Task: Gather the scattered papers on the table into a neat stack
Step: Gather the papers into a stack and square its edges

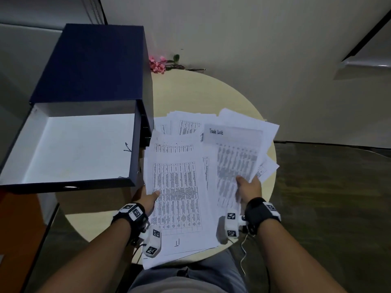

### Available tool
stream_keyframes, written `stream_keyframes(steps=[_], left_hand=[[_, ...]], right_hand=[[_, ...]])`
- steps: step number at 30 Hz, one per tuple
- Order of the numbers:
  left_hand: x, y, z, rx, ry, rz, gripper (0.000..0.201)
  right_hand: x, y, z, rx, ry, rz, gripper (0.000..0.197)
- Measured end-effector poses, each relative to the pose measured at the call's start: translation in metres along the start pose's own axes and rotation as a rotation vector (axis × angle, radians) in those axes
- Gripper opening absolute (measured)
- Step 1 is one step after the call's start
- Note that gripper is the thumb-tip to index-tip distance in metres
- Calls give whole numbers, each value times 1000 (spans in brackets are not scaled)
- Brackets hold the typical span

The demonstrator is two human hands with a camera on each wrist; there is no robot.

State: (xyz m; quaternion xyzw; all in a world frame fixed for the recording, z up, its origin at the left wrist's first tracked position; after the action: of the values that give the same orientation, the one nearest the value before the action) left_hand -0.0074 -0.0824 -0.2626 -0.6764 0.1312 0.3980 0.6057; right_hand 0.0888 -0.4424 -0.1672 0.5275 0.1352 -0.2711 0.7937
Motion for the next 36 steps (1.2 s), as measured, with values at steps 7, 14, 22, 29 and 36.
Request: stream_keyframes(steps=[7, 14, 22, 29, 36], left_hand=[[3, 3, 0, -32, -5, 11, 53], [-3, -4, 0, 25, -14, -11, 55], [11, 6, 5, -70, -16, -7, 79], [22, 25, -2, -62, 99, 94, 111], [6, 4, 4, 152, 21, -60, 58]], right_hand=[[10, 109, 74, 197, 35, 309, 44], [-22, 129, 26, 286, 428, 335, 44], [-22, -5, -46, -476, 289, 23, 58], [-36, -44, -101, -743, 562, 67, 52], [-8, -18, -22, -736, -38, 143, 41]])
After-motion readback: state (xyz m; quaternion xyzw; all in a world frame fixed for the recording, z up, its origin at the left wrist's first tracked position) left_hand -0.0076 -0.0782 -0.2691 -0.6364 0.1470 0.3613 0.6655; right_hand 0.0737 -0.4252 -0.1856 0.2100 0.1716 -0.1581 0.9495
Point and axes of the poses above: each hand's wrist, its own x-axis towards the middle knuckle, its own z-axis out of the back of the hand, y = z × x, the point moved 10 cm from there along x, towards the middle knuckle, and after that the axes turned 15 degrees about -x, right-handed, at the moved point
